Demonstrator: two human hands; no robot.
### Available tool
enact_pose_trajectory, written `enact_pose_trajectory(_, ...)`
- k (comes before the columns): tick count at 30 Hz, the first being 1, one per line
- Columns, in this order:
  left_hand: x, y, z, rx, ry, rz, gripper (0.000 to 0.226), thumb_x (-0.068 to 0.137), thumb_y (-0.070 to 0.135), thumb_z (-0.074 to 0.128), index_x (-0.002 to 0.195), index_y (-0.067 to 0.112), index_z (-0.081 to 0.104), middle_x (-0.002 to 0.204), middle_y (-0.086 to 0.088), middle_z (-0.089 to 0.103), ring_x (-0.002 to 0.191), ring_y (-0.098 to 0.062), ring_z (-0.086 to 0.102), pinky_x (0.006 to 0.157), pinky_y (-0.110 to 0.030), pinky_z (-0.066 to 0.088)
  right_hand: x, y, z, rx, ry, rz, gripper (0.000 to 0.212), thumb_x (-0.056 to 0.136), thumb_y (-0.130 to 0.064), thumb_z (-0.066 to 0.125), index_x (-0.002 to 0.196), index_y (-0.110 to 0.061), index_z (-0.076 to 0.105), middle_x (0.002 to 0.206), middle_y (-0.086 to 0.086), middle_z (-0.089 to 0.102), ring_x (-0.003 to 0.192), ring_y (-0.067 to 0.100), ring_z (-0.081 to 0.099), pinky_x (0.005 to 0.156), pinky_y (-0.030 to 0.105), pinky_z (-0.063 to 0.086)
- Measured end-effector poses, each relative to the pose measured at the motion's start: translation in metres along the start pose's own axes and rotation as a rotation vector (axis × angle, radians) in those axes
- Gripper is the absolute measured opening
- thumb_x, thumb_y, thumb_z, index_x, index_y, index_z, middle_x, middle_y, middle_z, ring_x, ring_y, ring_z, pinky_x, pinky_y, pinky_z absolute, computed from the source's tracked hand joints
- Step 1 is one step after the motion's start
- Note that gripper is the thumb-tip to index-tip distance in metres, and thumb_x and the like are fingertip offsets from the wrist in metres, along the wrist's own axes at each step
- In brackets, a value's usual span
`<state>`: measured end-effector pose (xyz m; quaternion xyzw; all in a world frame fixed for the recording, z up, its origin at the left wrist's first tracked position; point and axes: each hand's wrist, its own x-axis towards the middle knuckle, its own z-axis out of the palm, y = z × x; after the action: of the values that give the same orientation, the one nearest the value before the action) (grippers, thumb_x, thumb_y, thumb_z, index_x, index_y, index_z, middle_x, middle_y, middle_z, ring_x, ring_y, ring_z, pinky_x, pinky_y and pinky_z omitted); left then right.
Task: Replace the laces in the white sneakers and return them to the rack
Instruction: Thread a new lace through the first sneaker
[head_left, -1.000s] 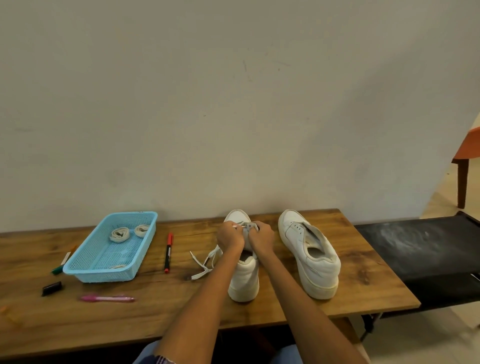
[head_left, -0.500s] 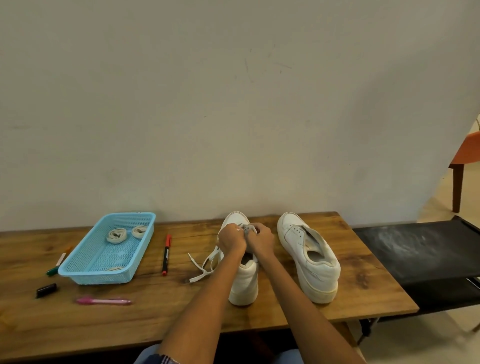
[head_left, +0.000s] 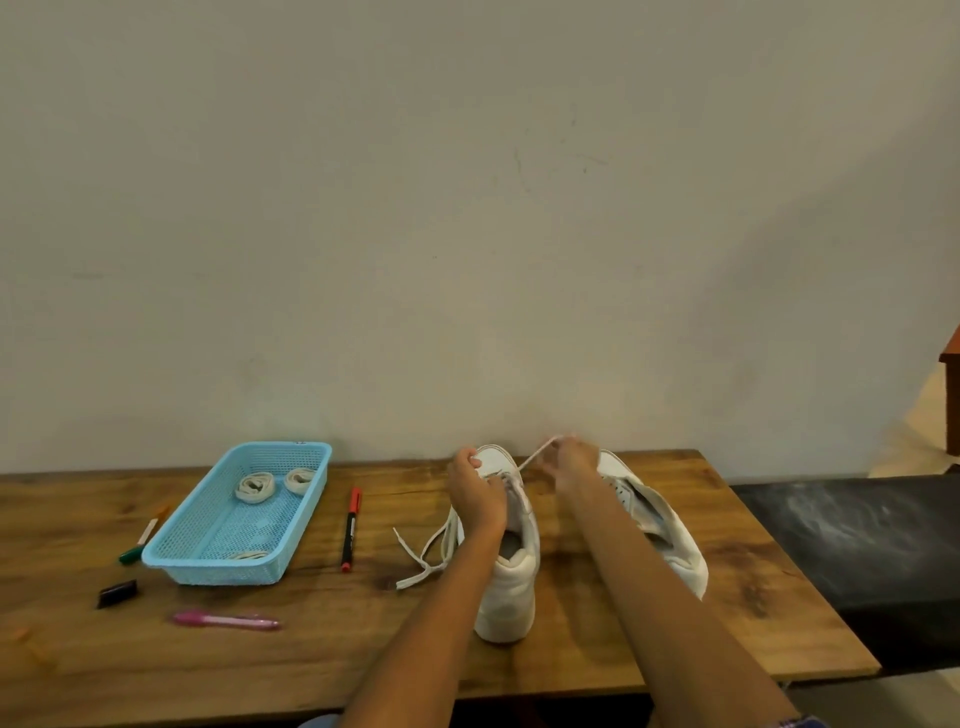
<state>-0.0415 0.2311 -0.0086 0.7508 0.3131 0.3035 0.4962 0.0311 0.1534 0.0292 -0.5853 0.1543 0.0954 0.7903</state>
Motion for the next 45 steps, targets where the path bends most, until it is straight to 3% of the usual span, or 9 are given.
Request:
enact_pose_trajectory(3, 0.003, 0.002, -0.001, -0.103, 0.130, -0.040, 0.038, 0.076, -0.019, 0.041, 0.106, 0.000, 0.055, 0.106, -0.014, 0.057, 0.100, -0.028, 0.053, 0.081, -0.027, 0.039, 0.000, -0.035, -0.012, 0.197, 0.018, -0.135, 0.026, 0.099, -0.009, 0.030, 0.078, -0.011, 0.044, 0.065, 0.006, 0.045, 0.050, 0.014, 0.035, 0.041, 0.021, 0.035)
enact_pose_trajectory(10, 0.007, -0.004, 0.000, -0.175, 0.177, -0.121, 0.042, 0.075, -0.021, 0.041, 0.108, -0.001, 0.059, 0.102, -0.015, 0.061, 0.097, -0.030, 0.057, 0.081, -0.033, 0.044, -0.018, -0.002, -0.024, -1.425, -0.443, -0.432, 0.052, 0.092, -0.034, 0.055, 0.046, -0.014, 0.042, 0.049, 0.000, 0.038, 0.047, 0.012, 0.033, 0.048, 0.021, 0.027)
enact_pose_trajectory(13, 0.008, -0.005, -0.001, -0.170, 0.183, -0.114, 0.043, 0.075, -0.022, 0.041, 0.108, -0.001, 0.059, 0.103, -0.015, 0.061, 0.098, -0.031, 0.057, 0.084, -0.037, 0.047, -0.025, -0.008, -0.022, -1.061, -0.338, -0.414, 0.035, 0.094, -0.027, 0.054, 0.066, -0.010, 0.064, 0.062, 0.003, 0.054, 0.061, 0.016, 0.049, 0.055, 0.024, 0.035)
enact_pose_trajectory(18, 0.007, -0.005, 0.002, -0.176, 0.167, -0.112, 0.042, 0.074, -0.023, 0.041, 0.106, -0.003, 0.059, 0.104, -0.017, 0.060, 0.098, -0.031, 0.056, 0.081, -0.035, 0.046, -0.029, -0.071, -0.016, -0.044, 0.482, -0.624, 0.032, 0.100, -0.028, 0.038, 0.081, -0.010, 0.055, 0.082, 0.007, 0.057, 0.075, 0.021, 0.052, 0.066, 0.028, 0.036)
enact_pose_trajectory(24, 0.007, -0.007, 0.002, -0.202, 0.136, -0.137, 0.041, 0.077, -0.023, 0.041, 0.107, -0.001, 0.058, 0.100, -0.010, 0.057, 0.097, -0.026, 0.056, 0.078, -0.027, 0.044, -0.020, -0.024, -0.011, -0.769, 0.107, -0.663, 0.035, 0.092, -0.028, 0.051, 0.063, -0.010, 0.045, 0.060, 0.004, 0.045, 0.060, 0.020, 0.044, 0.058, 0.034, 0.035)
enact_pose_trajectory(30, 0.010, -0.009, 0.003, -0.263, 0.150, -0.160, 0.041, 0.078, -0.022, 0.039, 0.106, 0.000, 0.059, 0.096, -0.004, 0.054, 0.096, -0.025, 0.055, 0.077, -0.025, 0.042, -0.021, 0.029, -0.010, -1.289, -0.361, -0.377, 0.035, 0.097, -0.031, 0.045, 0.120, -0.005, 0.050, 0.122, 0.011, 0.058, 0.110, 0.028, 0.056, 0.089, 0.035, 0.043)
enact_pose_trajectory(34, 0.009, -0.008, 0.001, -0.307, 0.185, -0.199, 0.044, 0.075, -0.024, 0.041, 0.107, 0.000, 0.059, 0.098, -0.007, 0.055, 0.095, -0.023, 0.055, 0.082, -0.030, 0.047, -0.024, 0.009, -0.014, -1.154, -0.172, -0.486, 0.029, 0.100, -0.020, 0.035, 0.090, -0.004, 0.057, 0.112, 0.017, 0.061, 0.106, 0.032, 0.056, 0.082, 0.033, 0.040)
enact_pose_trajectory(38, 0.010, -0.011, 0.000, -0.330, 0.164, -0.292, 0.047, 0.076, -0.021, 0.044, 0.115, 0.002, 0.055, 0.118, -0.015, 0.056, 0.109, -0.029, 0.056, 0.092, -0.036, 0.049, -0.020, -0.010, -0.025, -0.719, 0.222, -0.427, 0.028, 0.099, -0.024, 0.042, 0.114, -0.002, 0.051, 0.111, 0.017, 0.060, 0.101, 0.032, 0.056, 0.080, 0.036, 0.041)
enact_pose_trajectory(45, 0.026, -0.014, -0.013, 0.148, -0.163, -0.411, 0.029, 0.096, 0.014, 0.047, 0.117, 0.000, 0.062, 0.122, -0.016, 0.061, 0.113, -0.032, 0.057, 0.090, -0.034, 0.048, -0.032, -0.005, -0.021, -1.480, 0.016, -0.529, 0.044, 0.092, -0.033, 0.052, 0.126, -0.005, 0.043, 0.121, 0.009, 0.057, 0.112, 0.027, 0.057, 0.087, 0.031, 0.044)
